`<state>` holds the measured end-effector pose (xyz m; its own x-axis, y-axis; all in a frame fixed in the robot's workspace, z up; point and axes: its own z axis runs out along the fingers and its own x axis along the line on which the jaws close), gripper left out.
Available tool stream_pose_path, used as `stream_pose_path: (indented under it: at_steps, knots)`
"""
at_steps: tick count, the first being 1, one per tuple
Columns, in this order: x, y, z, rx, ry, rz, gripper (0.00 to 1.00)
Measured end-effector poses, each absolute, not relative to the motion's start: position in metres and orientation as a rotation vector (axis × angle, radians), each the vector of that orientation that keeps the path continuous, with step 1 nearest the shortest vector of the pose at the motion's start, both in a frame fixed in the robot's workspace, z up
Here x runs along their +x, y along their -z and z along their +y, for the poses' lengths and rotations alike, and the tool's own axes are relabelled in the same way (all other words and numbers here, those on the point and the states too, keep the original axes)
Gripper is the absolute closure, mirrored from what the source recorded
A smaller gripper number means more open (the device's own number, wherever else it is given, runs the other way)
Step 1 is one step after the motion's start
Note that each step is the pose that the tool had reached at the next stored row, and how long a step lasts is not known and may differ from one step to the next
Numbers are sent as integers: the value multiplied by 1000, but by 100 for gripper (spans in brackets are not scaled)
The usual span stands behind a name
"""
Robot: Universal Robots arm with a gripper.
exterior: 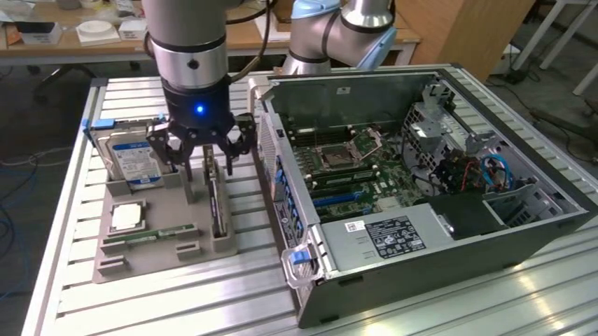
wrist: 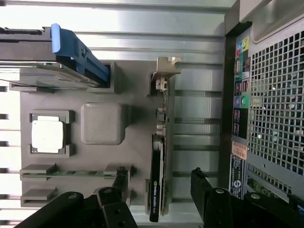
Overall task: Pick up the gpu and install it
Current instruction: 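Pick up the gpu and move the gpu toward the slot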
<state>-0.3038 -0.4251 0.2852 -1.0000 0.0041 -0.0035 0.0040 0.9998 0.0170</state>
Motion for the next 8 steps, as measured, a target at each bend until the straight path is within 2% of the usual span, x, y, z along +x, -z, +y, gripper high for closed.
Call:
stream_pose_path:
  at_steps: [8]
  knots:
    - [-305,-273,-426,22,-26,3138,36]
